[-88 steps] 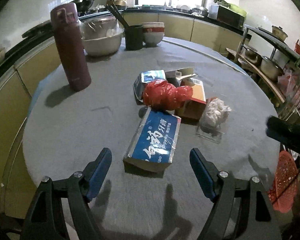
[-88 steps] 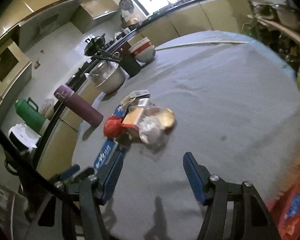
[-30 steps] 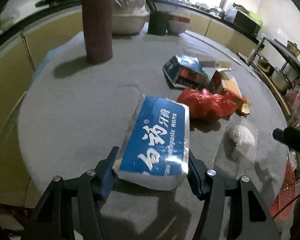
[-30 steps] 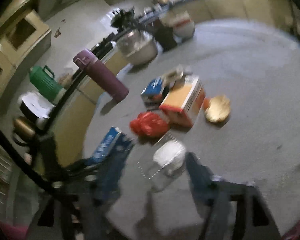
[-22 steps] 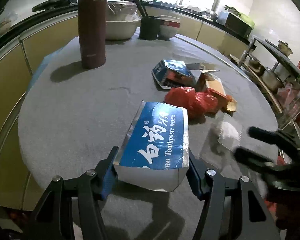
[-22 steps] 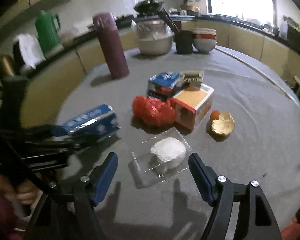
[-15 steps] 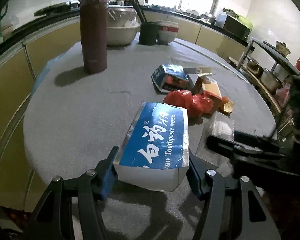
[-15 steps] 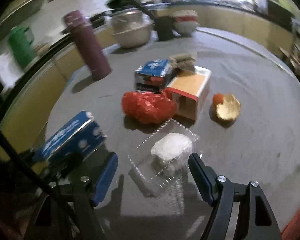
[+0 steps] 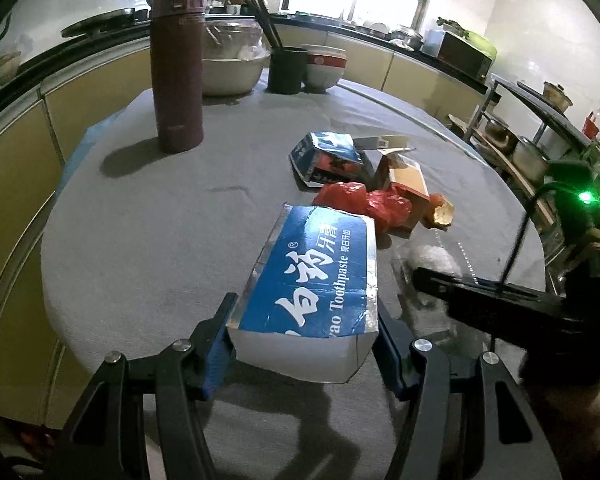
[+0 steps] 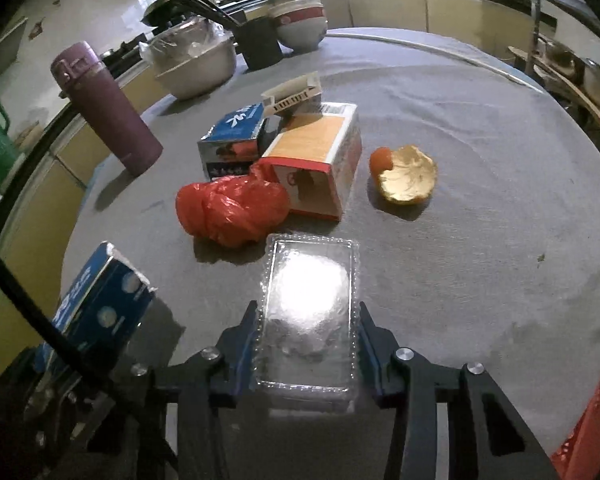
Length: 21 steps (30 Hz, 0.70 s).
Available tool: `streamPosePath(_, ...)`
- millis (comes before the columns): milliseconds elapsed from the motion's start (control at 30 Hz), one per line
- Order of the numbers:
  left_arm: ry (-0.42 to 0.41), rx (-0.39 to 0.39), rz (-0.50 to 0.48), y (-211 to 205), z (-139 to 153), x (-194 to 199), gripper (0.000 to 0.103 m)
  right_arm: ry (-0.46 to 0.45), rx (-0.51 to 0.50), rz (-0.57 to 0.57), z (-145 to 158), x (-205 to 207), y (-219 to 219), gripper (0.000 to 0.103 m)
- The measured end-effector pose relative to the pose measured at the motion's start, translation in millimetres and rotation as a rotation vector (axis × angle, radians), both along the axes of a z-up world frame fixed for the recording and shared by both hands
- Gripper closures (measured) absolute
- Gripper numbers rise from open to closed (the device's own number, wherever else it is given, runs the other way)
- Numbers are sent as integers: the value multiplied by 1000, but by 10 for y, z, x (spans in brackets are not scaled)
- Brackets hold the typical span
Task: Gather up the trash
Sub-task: 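Grasp the clear plastic tray with the right tool and lift it, then carry the tray and toothpaste box to the red basket and release both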
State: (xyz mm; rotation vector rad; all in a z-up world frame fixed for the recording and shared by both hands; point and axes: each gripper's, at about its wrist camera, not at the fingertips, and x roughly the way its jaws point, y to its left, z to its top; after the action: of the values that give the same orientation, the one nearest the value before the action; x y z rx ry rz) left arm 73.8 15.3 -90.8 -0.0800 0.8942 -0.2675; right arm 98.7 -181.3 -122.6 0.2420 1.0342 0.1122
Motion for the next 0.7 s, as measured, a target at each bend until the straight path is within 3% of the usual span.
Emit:
streamPosePath(167,4,6,-21,-113,26,-54,40,-53,90,25,125,-175,-258,57)
streamPosePath(400,-20,16,-39,-278,161,-149,40,-198,177,17,404,-514,-611,57)
streamPosePath(533,-51,28,-56,-394,269,-221,40,-238,296,-10,449,-624,-856,57)
streamPosePath(633,-55,45,-74,-503,295,-261,40,-228,258,-33,407,-635,-917,57)
streamPosePath(700,-58,52,-89,-570,315,-301,40,-245,390,-45,379,-706,-1089,57)
